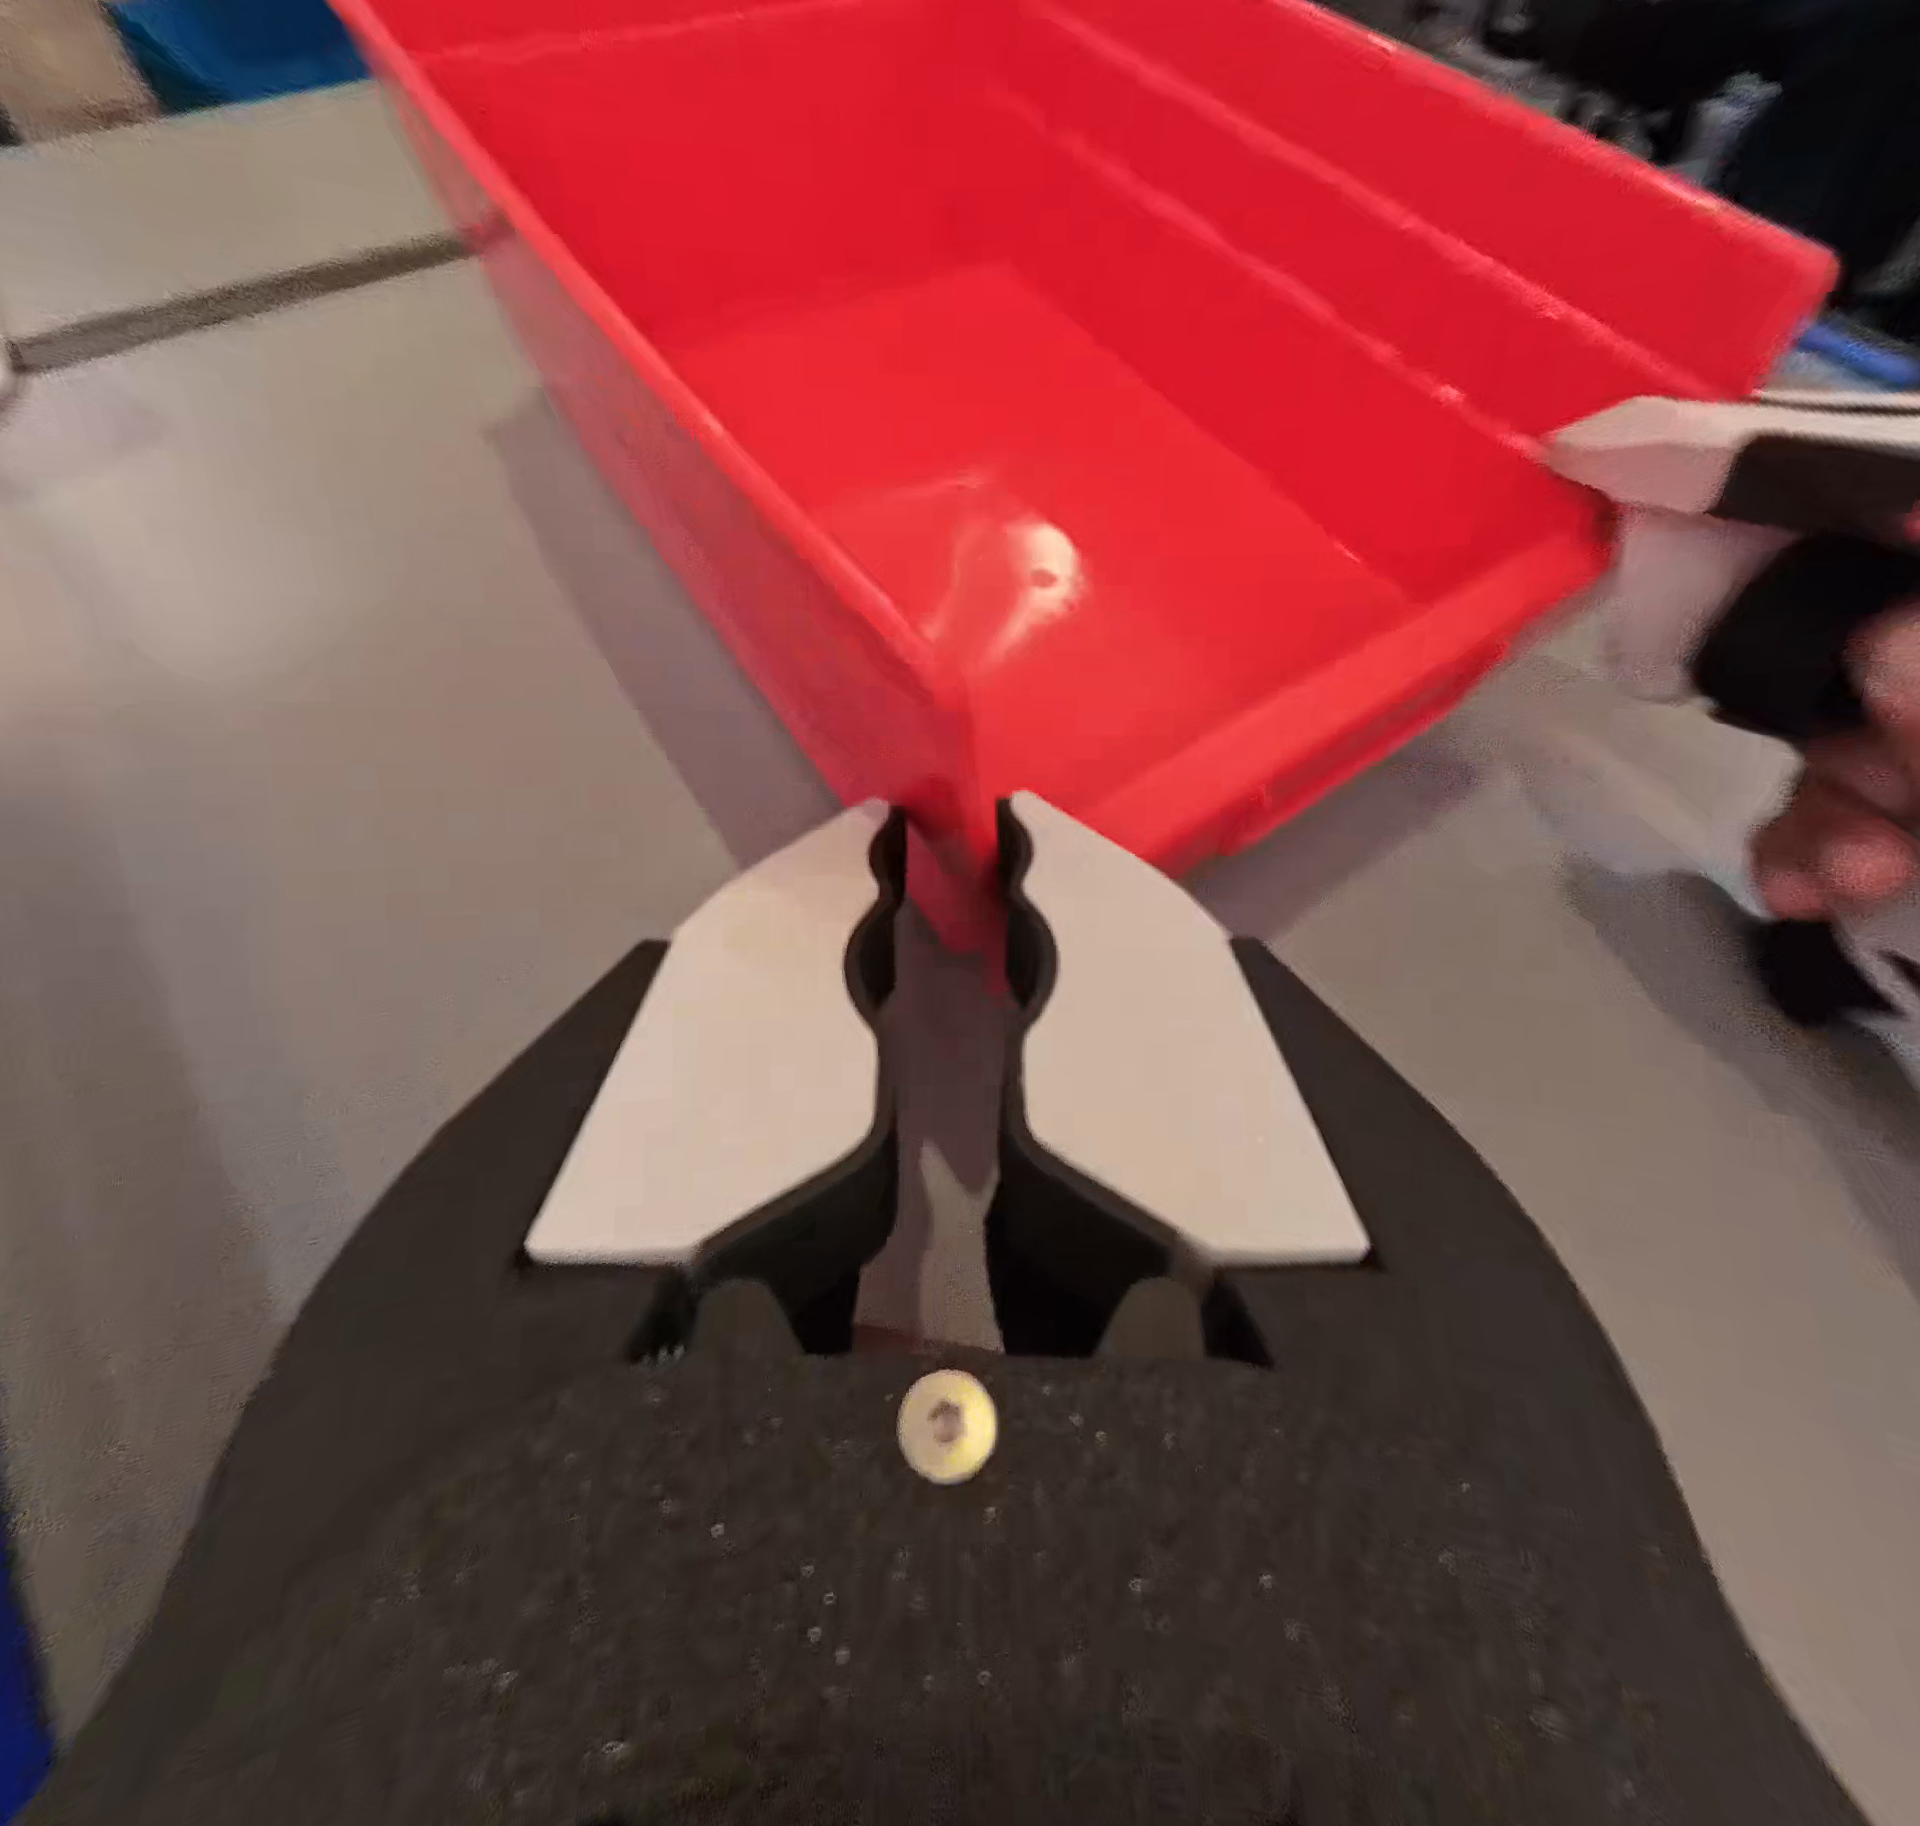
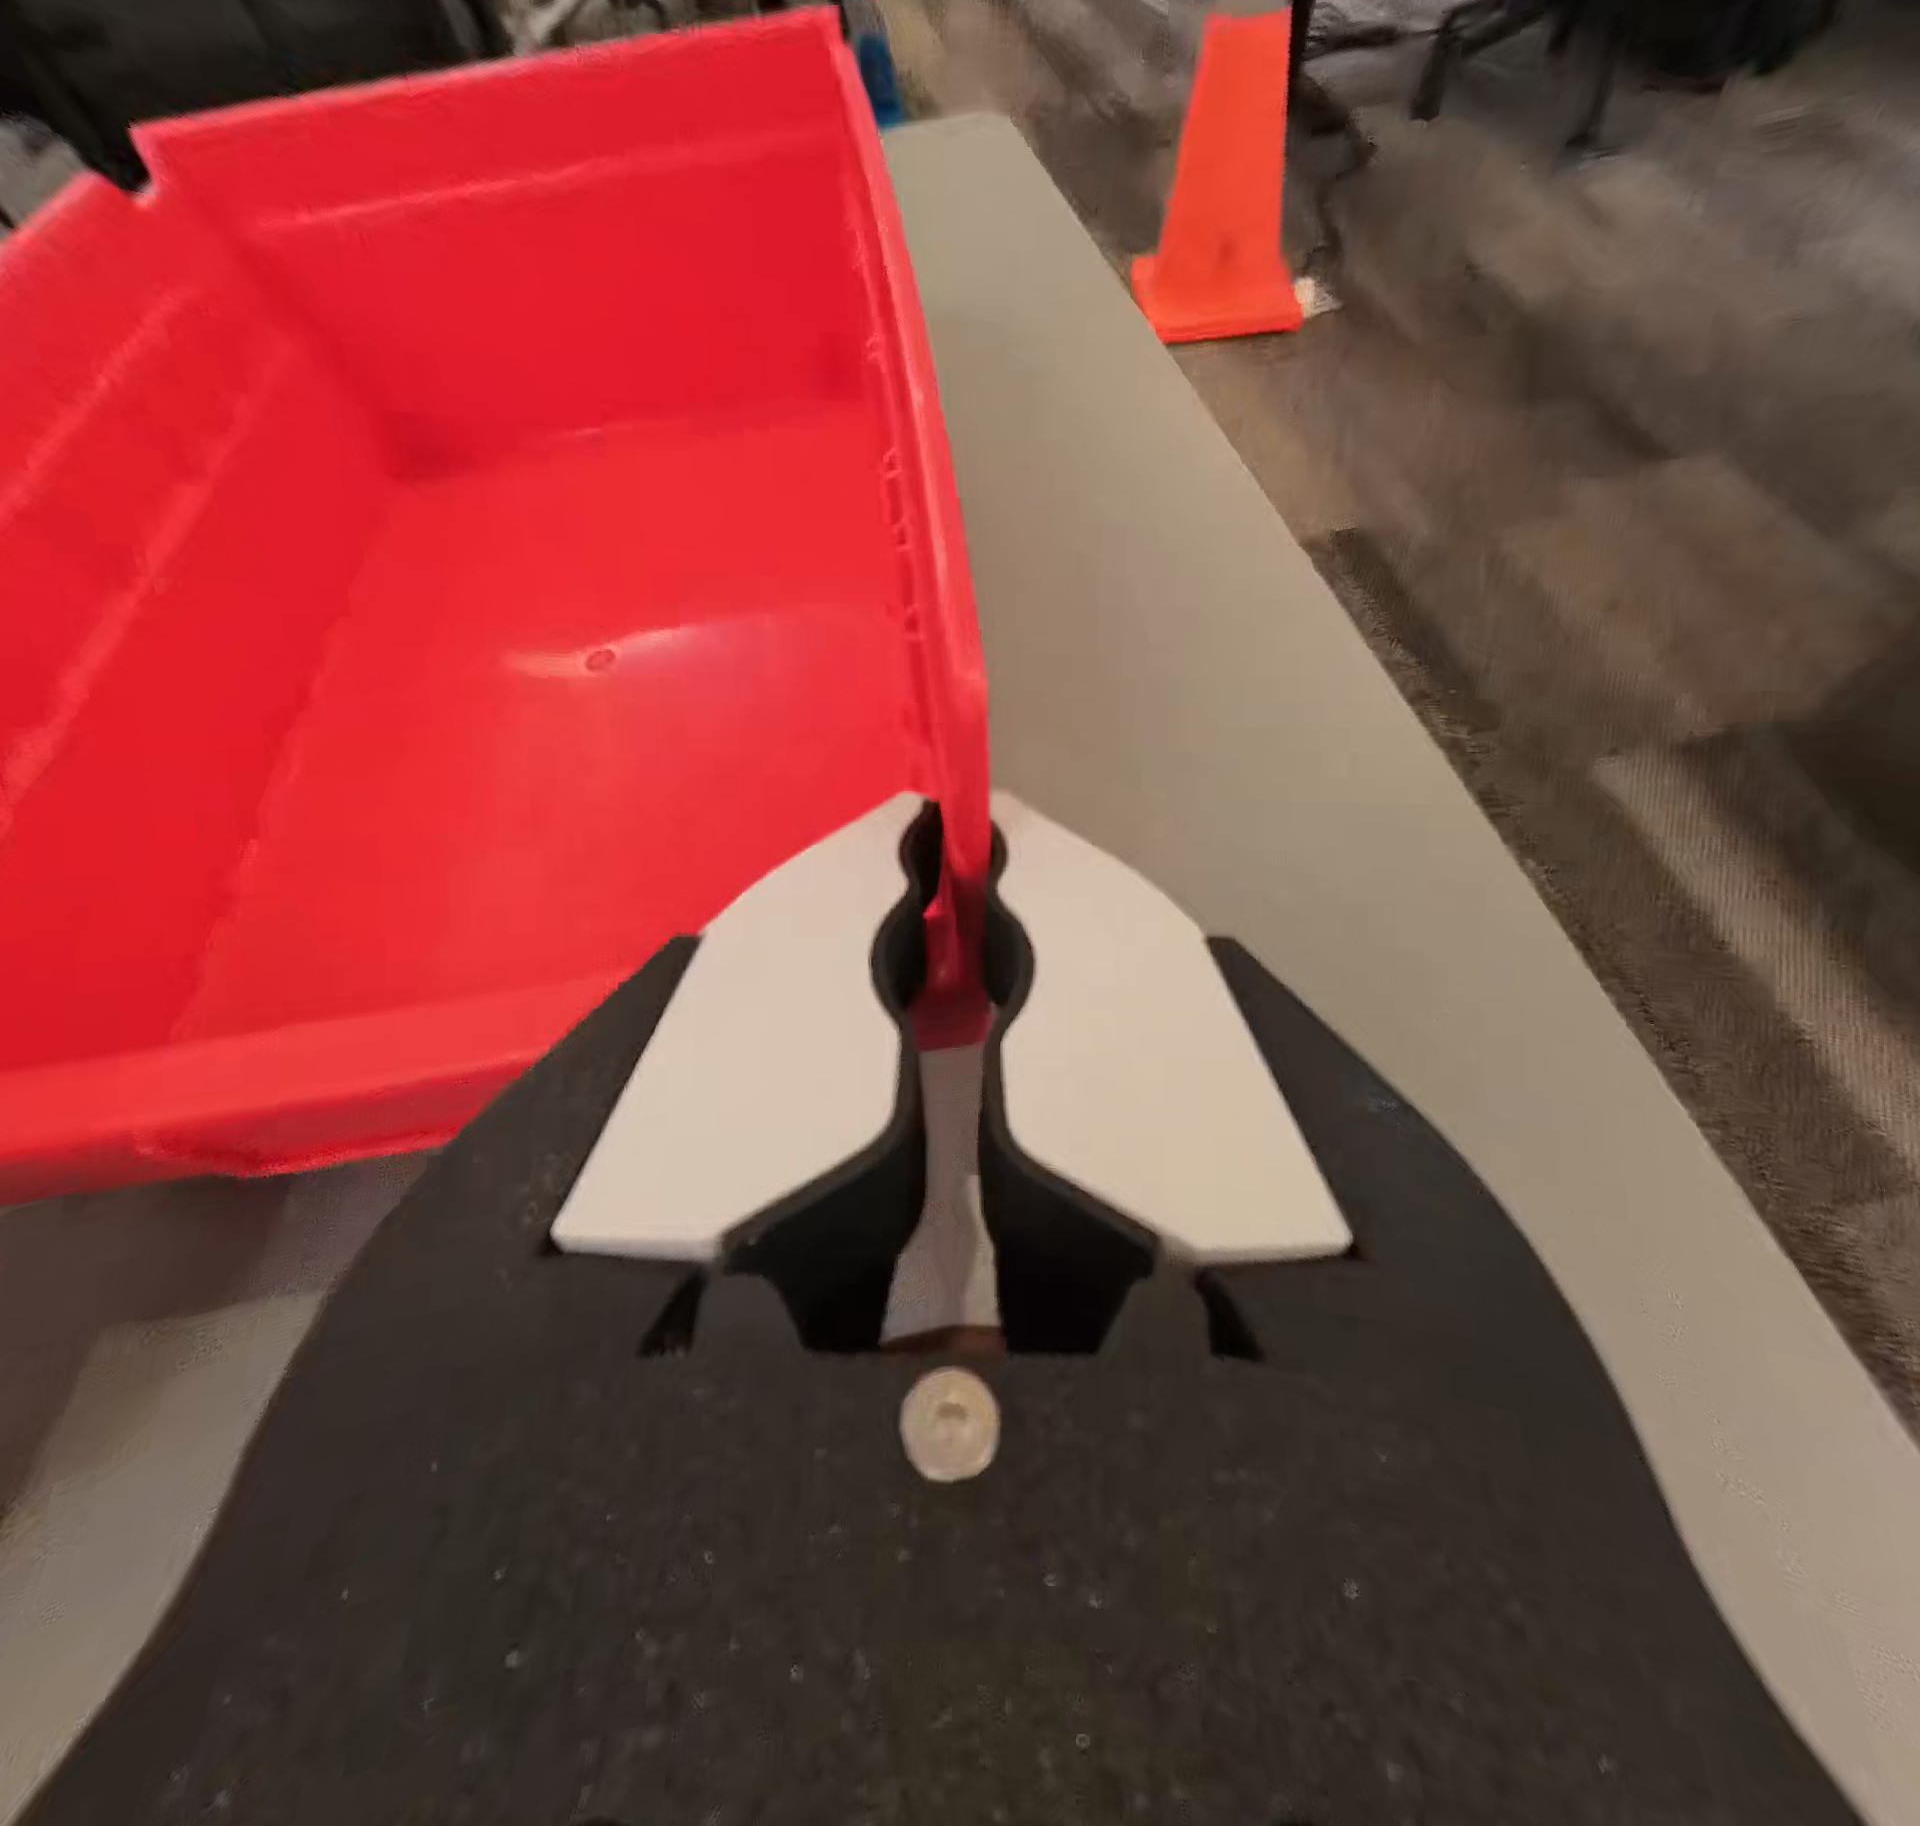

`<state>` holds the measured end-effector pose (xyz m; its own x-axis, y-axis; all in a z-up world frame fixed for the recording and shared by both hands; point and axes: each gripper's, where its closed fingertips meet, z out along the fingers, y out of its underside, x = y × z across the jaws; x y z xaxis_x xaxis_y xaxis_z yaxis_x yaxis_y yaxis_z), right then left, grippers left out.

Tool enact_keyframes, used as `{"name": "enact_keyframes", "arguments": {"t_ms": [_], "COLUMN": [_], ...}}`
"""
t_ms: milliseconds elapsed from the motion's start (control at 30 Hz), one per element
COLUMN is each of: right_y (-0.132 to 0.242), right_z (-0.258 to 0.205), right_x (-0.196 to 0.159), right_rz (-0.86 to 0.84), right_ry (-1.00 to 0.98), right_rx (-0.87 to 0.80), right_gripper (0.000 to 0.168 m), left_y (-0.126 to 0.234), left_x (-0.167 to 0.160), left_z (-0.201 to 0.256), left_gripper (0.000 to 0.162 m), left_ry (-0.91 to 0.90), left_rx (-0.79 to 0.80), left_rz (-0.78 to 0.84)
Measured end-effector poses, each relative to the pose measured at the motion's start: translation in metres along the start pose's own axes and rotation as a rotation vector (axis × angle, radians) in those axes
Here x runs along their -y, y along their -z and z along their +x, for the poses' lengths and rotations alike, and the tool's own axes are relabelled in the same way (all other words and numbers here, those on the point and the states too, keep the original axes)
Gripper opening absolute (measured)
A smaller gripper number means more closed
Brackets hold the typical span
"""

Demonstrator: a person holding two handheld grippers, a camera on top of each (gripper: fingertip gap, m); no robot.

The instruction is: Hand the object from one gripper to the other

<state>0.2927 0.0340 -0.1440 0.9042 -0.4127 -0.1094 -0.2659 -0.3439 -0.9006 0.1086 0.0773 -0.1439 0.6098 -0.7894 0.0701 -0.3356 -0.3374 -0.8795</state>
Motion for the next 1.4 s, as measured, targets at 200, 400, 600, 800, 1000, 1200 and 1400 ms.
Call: {"name": "enact_keyframes", "arguments": {"t_ms": [200,400,600,800,1000,1200,1400], "right_y": [0.066,0.126,0.082,0.054,0.076,0.089,0.078], "right_z": [-0.032,-0.296,-0.37,-0.364,-0.415,-0.545,-0.642], "right_x": [0.056,0.014,-0.061,-0.065,-0.048,-0.047,-0.092], "right_rz": [0.208,0.195,-0.001,-0.043,0.05,0.09,-0.031], "right_ry": [0.125,0.218,0.258,0.214,0.197,0.259,0.299], "right_rx": [-0.113,0.482,0.361,0.253,0.269,0.38,0.4], "right_gripper": [0.024,0.045,0.049,0.004,0.004,0.005,0.006], "left_y": [0.103,0.243,0.239,0.214,0.262,0.353,0.38], "left_x": [0.022,0.014,-0.085,-0.089,-0.078,-0.091,-0.144], "left_z": [-0.046,-0.219,-0.289,-0.294,-0.337,-0.434,-0.519], "left_gripper": [0.059,0.065,0.074,0.009,0.003,0.001,0.001], "left_ry": [-0.038,0.148,0.217,0.269,0.254,0.236,0.323], "left_rx": [-0.005,0.341,0.386,0.341,0.432,0.619,0.634], "left_rz": [0.057,0.066,-0.156,-0.072,-0.004,0.024,-0.016]}}
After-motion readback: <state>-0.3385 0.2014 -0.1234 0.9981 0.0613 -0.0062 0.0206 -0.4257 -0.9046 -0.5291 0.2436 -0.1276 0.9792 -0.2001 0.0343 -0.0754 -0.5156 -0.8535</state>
